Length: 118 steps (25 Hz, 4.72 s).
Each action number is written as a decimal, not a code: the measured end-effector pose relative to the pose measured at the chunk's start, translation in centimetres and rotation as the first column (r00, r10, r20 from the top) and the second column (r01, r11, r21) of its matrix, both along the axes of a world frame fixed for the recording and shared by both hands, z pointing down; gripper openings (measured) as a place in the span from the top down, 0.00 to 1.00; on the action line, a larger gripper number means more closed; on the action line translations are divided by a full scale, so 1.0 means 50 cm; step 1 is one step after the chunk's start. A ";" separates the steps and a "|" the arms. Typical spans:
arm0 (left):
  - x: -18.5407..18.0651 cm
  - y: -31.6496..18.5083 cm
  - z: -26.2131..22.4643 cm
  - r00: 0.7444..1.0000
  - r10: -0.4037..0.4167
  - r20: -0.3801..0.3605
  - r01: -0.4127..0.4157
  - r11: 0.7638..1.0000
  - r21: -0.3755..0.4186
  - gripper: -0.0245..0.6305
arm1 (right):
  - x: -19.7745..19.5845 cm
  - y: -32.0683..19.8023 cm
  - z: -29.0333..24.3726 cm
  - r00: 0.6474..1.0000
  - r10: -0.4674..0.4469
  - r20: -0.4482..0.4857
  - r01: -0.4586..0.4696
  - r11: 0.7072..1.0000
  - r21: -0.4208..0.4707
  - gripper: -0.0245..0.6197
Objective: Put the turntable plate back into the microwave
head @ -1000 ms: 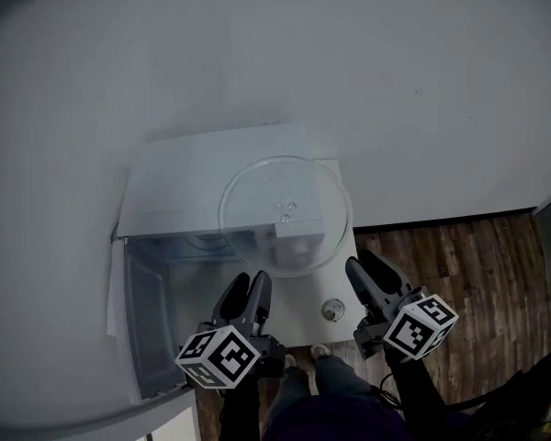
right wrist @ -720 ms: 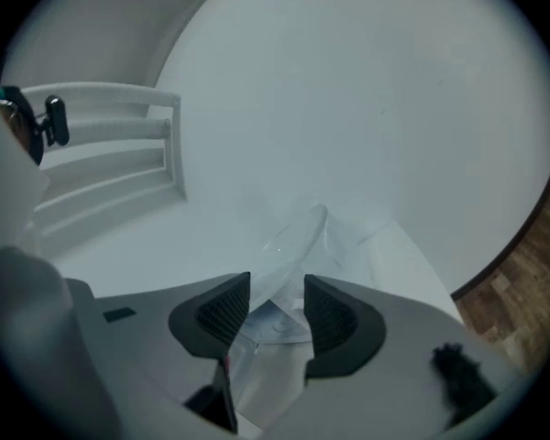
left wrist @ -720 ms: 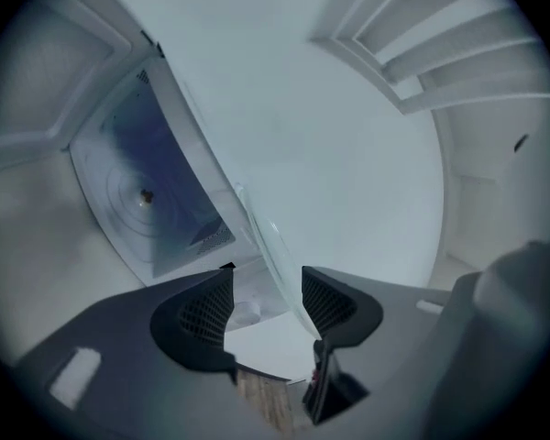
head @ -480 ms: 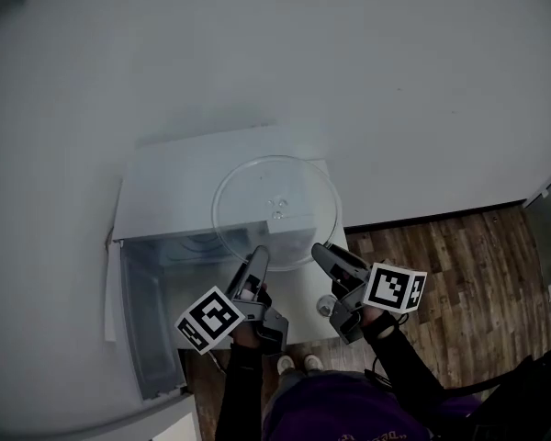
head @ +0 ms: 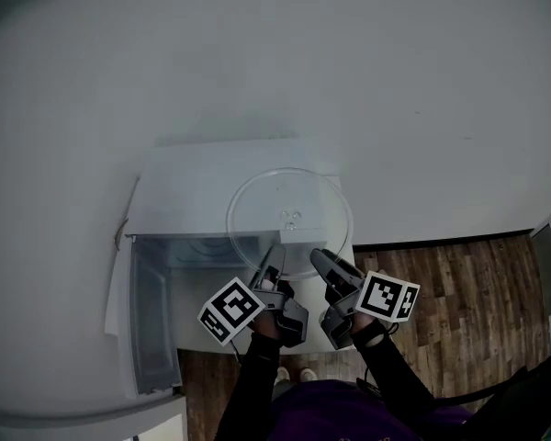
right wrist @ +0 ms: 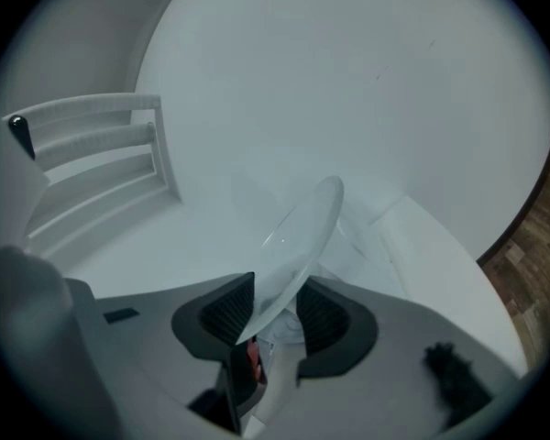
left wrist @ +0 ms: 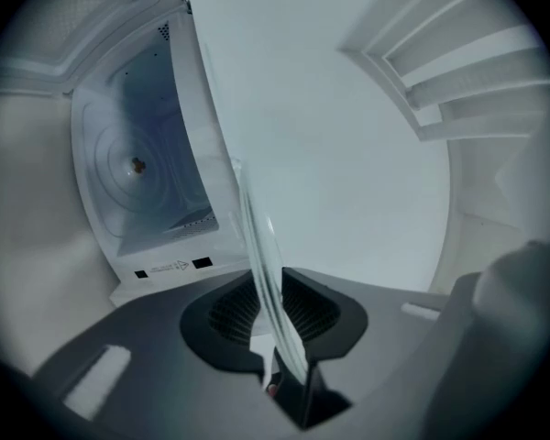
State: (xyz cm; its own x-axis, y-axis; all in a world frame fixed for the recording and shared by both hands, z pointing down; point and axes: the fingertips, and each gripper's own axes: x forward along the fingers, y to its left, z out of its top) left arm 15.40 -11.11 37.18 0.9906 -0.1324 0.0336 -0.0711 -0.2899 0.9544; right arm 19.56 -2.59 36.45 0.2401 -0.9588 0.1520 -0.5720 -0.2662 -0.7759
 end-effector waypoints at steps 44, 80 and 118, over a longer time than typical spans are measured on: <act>-0.229 0.051 -0.035 0.926 -0.272 -0.260 0.274 0.961 -0.029 0.89 | -0.183 0.000 -0.043 0.948 -0.307 -0.087 0.314 0.946 0.084 0.80; -0.402 -0.087 0.188 0.822 -0.532 -0.206 0.455 0.829 -0.325 0.91 | -0.325 -0.120 0.179 0.842 -0.539 -0.041 0.520 0.828 -0.211 0.67; -0.065 -0.382 0.287 0.912 -0.404 -0.067 0.362 0.871 -0.331 0.91 | -0.308 -0.186 0.236 0.815 -0.530 -0.234 0.361 0.782 -0.508 0.94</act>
State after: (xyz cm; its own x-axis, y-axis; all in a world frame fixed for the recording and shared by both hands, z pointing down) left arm 12.15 -30.19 51.51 0.8622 -0.5065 0.0089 0.0139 0.0413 0.9991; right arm 4.14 -11.89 48.26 -0.0821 -0.8264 0.5571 -0.9136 -0.1610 -0.3734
